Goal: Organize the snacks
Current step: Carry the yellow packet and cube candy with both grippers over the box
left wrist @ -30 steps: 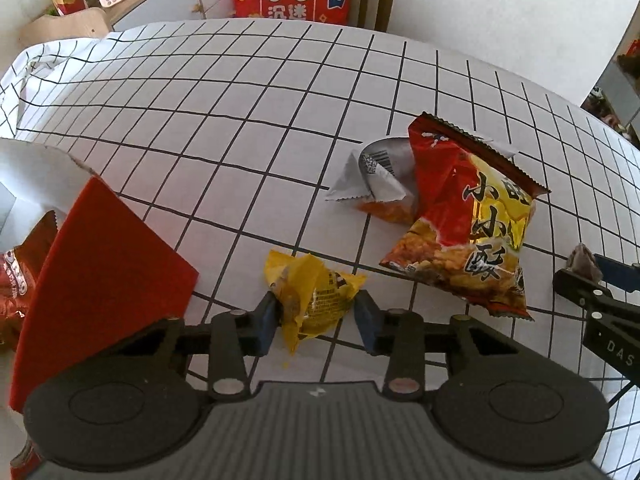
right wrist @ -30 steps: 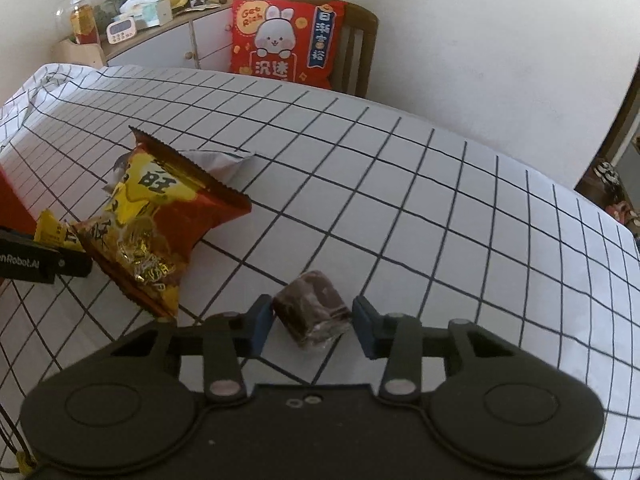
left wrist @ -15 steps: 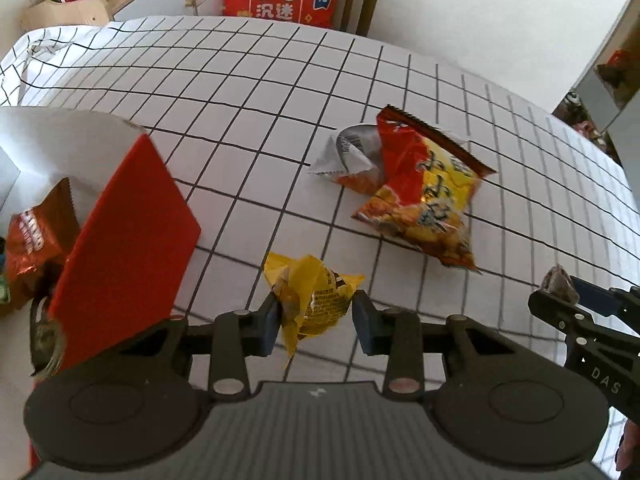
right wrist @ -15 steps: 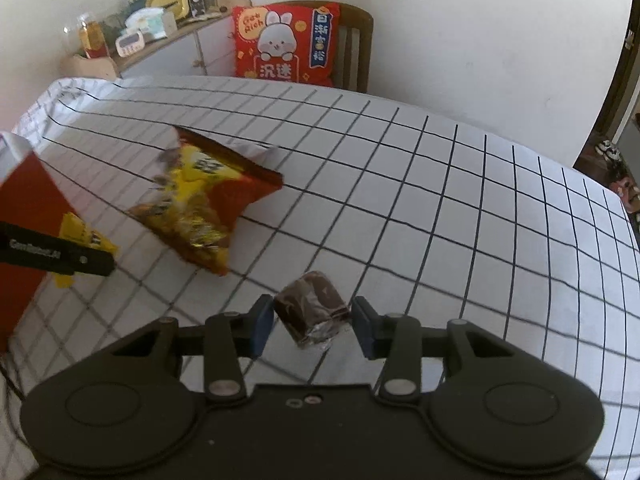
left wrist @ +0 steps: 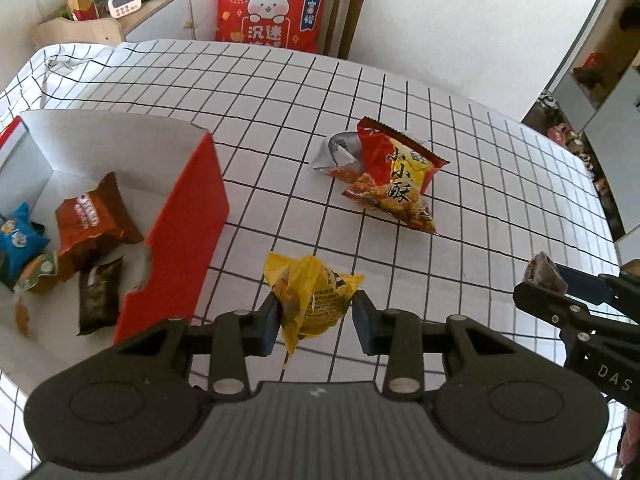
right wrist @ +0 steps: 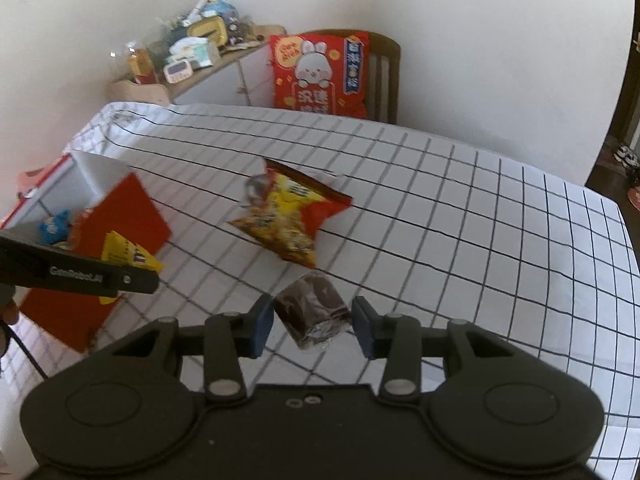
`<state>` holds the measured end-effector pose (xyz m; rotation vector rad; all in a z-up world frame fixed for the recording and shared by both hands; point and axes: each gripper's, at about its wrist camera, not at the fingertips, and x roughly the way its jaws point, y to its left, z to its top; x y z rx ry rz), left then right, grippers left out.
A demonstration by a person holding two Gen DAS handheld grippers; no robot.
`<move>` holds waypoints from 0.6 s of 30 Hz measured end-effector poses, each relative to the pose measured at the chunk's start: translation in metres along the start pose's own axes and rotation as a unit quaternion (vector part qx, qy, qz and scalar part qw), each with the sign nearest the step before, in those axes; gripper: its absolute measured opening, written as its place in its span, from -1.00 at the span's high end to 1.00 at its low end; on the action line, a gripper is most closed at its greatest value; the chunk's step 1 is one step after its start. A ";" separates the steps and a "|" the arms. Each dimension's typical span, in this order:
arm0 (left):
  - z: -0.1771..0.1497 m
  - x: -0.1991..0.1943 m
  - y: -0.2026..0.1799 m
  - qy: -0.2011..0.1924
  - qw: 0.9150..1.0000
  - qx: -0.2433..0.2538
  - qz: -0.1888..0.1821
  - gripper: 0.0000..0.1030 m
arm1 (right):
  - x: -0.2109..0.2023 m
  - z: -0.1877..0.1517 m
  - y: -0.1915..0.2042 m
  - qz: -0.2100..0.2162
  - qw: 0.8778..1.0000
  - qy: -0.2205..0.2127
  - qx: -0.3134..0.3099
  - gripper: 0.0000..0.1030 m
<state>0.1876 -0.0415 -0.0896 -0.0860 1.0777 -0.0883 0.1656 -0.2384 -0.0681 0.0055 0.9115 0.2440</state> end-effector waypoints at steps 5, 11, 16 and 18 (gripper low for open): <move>-0.009 -0.027 0.011 -0.006 1.000 0.000 -0.013 0.28 | -0.021 0.002 0.019 0.012 1.000 -0.011 -0.003 0.20; -0.019 -0.055 0.027 -0.015 1.000 0.002 -0.026 0.28 | -0.039 0.002 0.044 0.017 1.000 -0.013 -0.008 0.19; -0.026 -0.074 0.044 -0.019 0.999 0.004 -0.029 0.28 | -0.049 0.003 0.064 0.021 1.000 -0.014 -0.013 0.19; -0.029 -0.081 0.052 -0.019 0.999 0.004 -0.032 0.28 | -0.051 0.003 0.073 0.025 1.000 -0.013 -0.015 0.19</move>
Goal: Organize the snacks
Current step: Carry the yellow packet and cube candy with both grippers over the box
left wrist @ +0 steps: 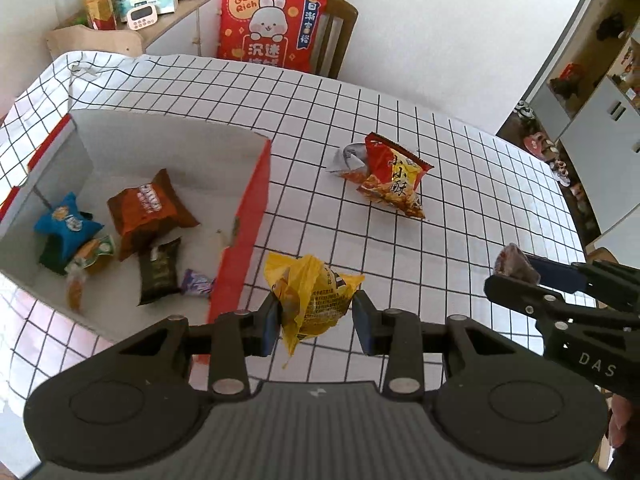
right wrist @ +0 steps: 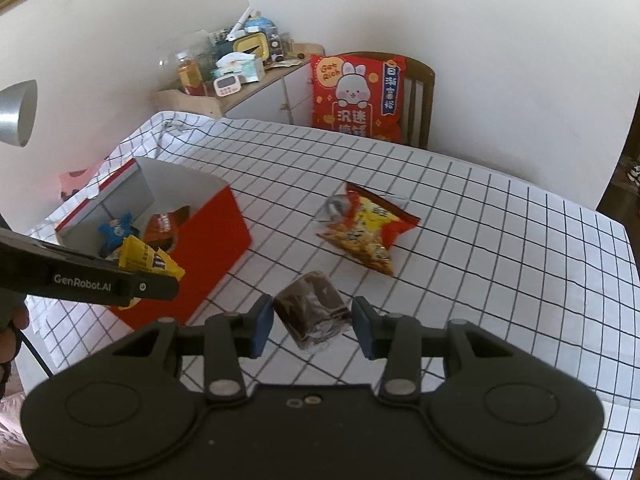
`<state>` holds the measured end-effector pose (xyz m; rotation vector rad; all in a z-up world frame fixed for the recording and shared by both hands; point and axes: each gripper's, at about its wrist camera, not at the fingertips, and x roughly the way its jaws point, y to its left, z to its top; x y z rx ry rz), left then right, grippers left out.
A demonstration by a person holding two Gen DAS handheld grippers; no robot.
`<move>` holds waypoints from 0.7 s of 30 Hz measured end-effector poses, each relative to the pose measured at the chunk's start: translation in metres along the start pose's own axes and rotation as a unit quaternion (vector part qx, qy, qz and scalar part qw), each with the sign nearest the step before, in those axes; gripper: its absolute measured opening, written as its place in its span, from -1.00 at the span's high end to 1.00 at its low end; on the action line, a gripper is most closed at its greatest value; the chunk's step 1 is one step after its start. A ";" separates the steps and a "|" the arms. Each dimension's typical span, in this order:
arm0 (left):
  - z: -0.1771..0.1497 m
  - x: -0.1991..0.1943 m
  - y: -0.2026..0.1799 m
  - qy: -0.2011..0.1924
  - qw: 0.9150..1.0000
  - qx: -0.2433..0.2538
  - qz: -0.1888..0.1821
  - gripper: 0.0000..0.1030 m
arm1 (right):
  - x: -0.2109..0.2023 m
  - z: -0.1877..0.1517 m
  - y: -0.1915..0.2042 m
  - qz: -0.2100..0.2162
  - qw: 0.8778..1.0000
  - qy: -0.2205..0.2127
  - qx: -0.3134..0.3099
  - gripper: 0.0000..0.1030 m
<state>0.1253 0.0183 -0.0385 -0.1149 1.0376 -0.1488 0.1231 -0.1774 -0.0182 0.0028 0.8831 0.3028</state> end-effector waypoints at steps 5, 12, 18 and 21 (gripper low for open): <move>-0.007 -0.019 0.018 -0.009 1.000 0.006 -0.005 0.28 | -0.003 0.003 0.028 0.016 1.000 -0.001 -0.003 0.19; -0.016 -0.038 0.052 -0.014 1.000 0.002 -0.003 0.28 | -0.001 0.009 0.073 0.038 0.999 -0.002 -0.020 0.19; -0.016 -0.053 0.092 -0.026 0.999 -0.017 0.010 0.28 | 0.010 0.015 0.112 0.049 0.998 -0.002 -0.036 0.19; -0.014 -0.057 0.114 -0.030 0.999 -0.030 0.019 0.28 | 0.018 0.019 0.130 0.052 0.998 0.000 -0.045 0.19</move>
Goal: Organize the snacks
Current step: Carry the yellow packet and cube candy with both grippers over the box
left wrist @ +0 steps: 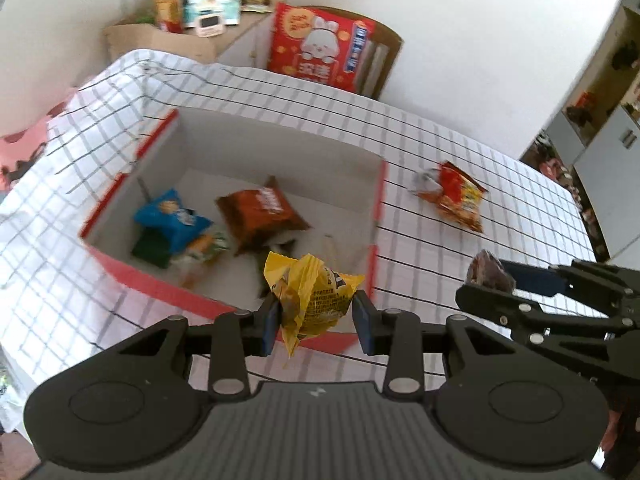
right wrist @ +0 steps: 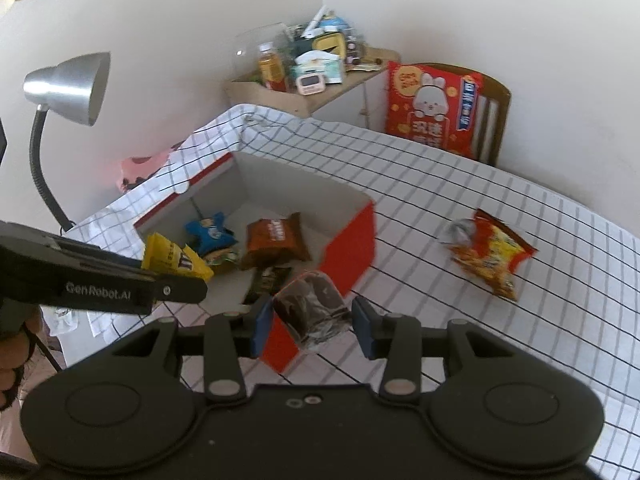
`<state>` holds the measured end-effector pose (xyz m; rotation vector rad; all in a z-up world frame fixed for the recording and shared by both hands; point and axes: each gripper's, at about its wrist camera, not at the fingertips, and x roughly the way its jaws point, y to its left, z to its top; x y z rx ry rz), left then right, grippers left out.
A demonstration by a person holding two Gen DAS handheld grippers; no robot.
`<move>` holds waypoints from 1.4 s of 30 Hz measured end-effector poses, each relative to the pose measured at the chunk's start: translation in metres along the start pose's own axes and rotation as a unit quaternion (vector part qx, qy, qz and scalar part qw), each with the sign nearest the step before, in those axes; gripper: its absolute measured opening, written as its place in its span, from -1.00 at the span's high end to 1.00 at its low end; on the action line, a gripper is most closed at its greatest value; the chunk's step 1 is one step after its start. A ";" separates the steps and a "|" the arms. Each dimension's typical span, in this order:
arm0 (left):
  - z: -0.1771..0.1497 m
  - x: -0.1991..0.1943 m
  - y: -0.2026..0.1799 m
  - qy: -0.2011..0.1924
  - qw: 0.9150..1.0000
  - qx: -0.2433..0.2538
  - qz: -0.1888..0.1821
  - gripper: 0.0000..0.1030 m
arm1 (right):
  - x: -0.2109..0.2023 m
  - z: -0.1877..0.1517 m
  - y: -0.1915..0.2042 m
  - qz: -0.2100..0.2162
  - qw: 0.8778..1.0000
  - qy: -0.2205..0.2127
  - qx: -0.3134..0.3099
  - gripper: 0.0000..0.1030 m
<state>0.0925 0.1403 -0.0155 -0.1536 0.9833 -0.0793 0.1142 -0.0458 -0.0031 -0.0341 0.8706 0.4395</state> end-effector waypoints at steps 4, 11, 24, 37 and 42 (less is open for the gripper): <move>0.008 -0.002 0.028 -0.007 1.000 -0.010 0.016 0.28 | 0.017 0.009 0.022 0.005 1.000 0.003 -0.010 0.19; 0.026 0.005 0.065 -0.016 0.999 -0.016 0.047 0.28 | 0.049 0.026 0.051 0.001 1.000 0.009 -0.023 0.19; 0.056 0.068 0.101 0.023 0.997 -0.008 0.076 0.27 | 0.130 0.038 0.065 -0.040 0.997 0.058 -0.027 0.19; 0.057 0.125 0.104 0.064 0.994 -0.003 0.091 0.27 | 0.184 0.028 0.071 -0.057 0.991 0.106 -0.054 0.20; 0.049 0.137 0.102 0.078 0.992 0.005 0.095 0.27 | 0.190 0.026 0.075 -0.056 0.990 0.114 -0.064 0.19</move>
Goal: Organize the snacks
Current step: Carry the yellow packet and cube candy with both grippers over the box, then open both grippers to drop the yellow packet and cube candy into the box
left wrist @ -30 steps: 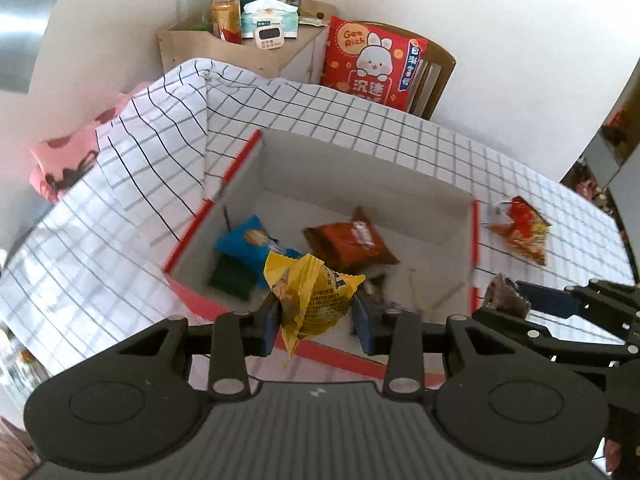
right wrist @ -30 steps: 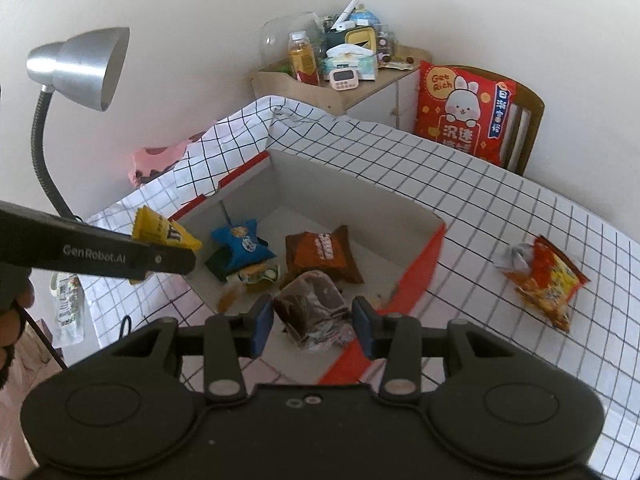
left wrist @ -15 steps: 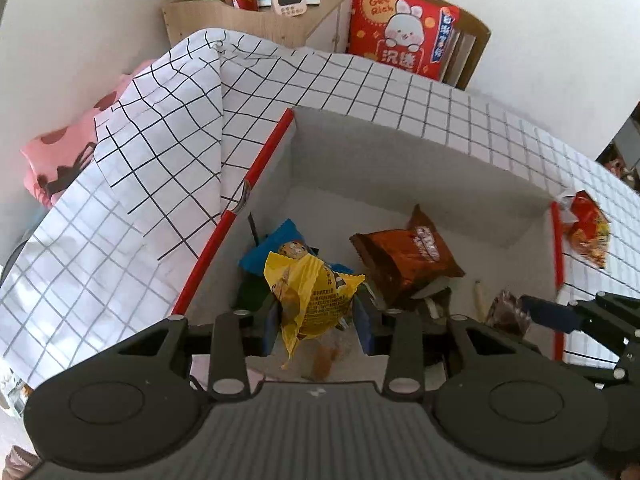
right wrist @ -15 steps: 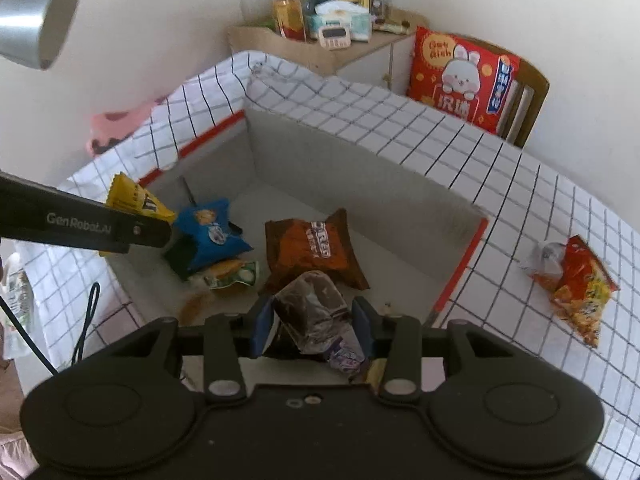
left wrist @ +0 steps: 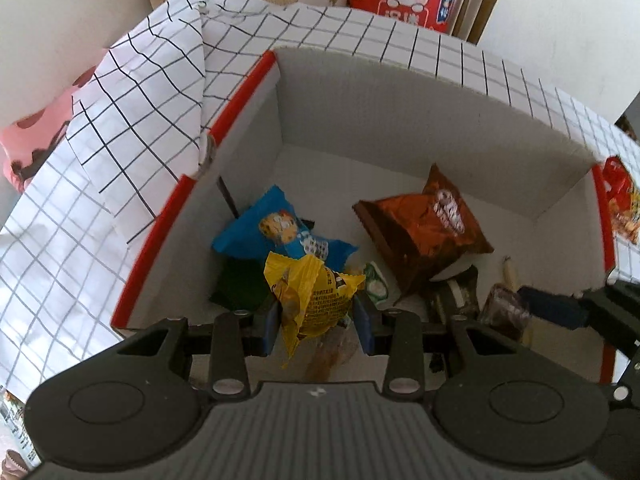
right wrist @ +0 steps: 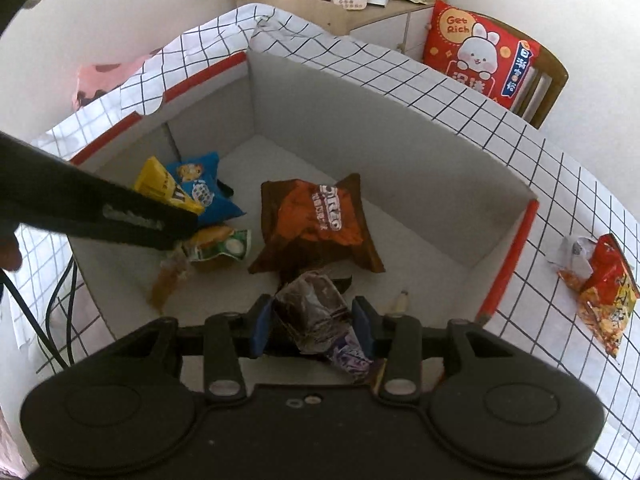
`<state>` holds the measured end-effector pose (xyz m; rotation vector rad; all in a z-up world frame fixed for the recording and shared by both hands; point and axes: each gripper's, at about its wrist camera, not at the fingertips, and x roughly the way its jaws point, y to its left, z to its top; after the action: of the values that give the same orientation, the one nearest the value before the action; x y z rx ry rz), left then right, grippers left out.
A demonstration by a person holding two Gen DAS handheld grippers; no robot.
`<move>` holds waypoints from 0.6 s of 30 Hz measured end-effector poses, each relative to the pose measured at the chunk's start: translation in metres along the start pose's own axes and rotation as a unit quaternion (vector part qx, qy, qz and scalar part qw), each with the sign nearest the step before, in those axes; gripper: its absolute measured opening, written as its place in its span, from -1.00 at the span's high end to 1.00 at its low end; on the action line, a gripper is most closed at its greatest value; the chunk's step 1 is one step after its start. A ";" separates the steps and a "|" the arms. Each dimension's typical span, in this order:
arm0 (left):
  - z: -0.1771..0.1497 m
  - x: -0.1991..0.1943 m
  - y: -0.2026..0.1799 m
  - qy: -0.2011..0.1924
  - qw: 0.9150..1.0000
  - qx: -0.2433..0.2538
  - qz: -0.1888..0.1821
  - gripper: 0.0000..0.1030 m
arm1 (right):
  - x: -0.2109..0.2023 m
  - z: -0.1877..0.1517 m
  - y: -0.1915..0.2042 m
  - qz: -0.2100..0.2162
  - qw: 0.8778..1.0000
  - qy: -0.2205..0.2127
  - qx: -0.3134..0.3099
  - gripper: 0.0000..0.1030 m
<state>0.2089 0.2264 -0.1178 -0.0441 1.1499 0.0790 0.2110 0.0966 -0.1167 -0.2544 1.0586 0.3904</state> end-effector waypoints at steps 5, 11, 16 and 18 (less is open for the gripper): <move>-0.005 0.006 -0.003 0.005 1.000 0.005 0.002 0.27 | 0.007 0.000 0.002 0.000 1.000 0.009 -0.010 0.18; -0.009 0.008 -0.007 -0.002 1.000 0.017 0.013 0.26 | 0.009 0.000 0.005 -0.002 1.000 0.012 -0.014 0.17; -0.010 0.005 -0.010 -0.008 1.000 0.017 0.016 0.24 | 0.004 -0.001 0.004 -0.004 1.000 0.004 -0.017 0.10; -0.011 0.002 -0.011 -0.014 1.000 0.020 0.015 0.21 | 0.000 -0.002 0.003 -0.003 1.000 0.001 -0.015 0.04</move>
<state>0.2010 0.2144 -0.1240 0.0098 1.1245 0.0839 0.2084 0.0989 -0.1178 -0.2856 1.0532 0.4011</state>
